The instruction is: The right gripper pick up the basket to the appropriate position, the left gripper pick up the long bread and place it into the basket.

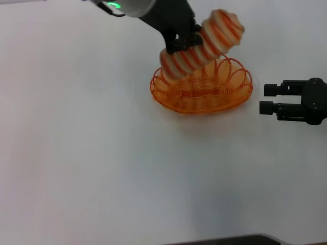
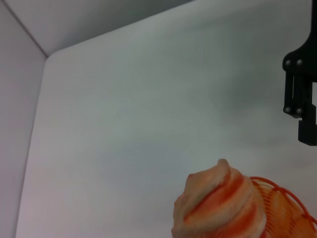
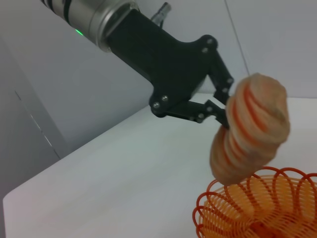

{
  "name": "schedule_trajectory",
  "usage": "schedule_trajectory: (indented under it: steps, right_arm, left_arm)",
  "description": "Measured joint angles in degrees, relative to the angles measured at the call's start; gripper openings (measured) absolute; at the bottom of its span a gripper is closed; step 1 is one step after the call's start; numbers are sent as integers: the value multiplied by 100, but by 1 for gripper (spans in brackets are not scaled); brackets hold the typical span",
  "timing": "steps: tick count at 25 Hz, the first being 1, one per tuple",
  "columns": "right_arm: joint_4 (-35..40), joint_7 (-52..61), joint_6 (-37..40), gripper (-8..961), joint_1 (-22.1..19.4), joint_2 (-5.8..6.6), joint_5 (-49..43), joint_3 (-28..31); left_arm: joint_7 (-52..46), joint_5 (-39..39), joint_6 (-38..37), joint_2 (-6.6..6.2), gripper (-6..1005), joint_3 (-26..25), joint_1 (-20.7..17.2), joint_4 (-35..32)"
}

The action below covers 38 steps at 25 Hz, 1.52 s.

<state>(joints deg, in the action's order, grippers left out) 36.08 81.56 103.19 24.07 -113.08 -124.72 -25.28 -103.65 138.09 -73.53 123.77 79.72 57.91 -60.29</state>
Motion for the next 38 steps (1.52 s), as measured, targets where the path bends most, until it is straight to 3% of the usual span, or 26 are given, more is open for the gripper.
schedule_trajectory:
  steps: [6, 11, 23, 25, 28, 30, 33, 38]
  right_arm:
    - [-37, 9, -2, 641, 2, -32, 11, 23]
    - [-47, 18, -5, 641, 4, -39, 27, 91]
    - [-49, 18, -57, 641, 75, -38, 24, 75]
    - [-49, 18, -60, 641, 75, -38, 23, 80]
    - [-49, 16, -61, 641, 74, -34, 26, 89]
    - [-49, 5, -65, 641, 75, -30, 27, 92]
    - [-50, -12, -76, 641, 90, -29, 28, 93]
    - [-49, -13, -81, 641, 144, -22, 28, 94]
  left_arm:
    - [120, 127, 199, 9, 105, 222, 330, 435]
    - [212, 167, 108, -8, 150, 246, 502, 696]
    - [189, 307, -11, 25, 365, 292, 496, 662]
    - [200, 146, -45, 26, 458, -31, 443, 618]
    - [326, -448, -137, 6, 598, -928, 237, 622]
    - [500, -1229, -260, -12, 604, -1883, -155, 786]
    - [559, -1624, -308, -15, 613, -2261, -438, 937]
    - [817, -3136, -527, -59, 613, -3011, -1557, 1660]
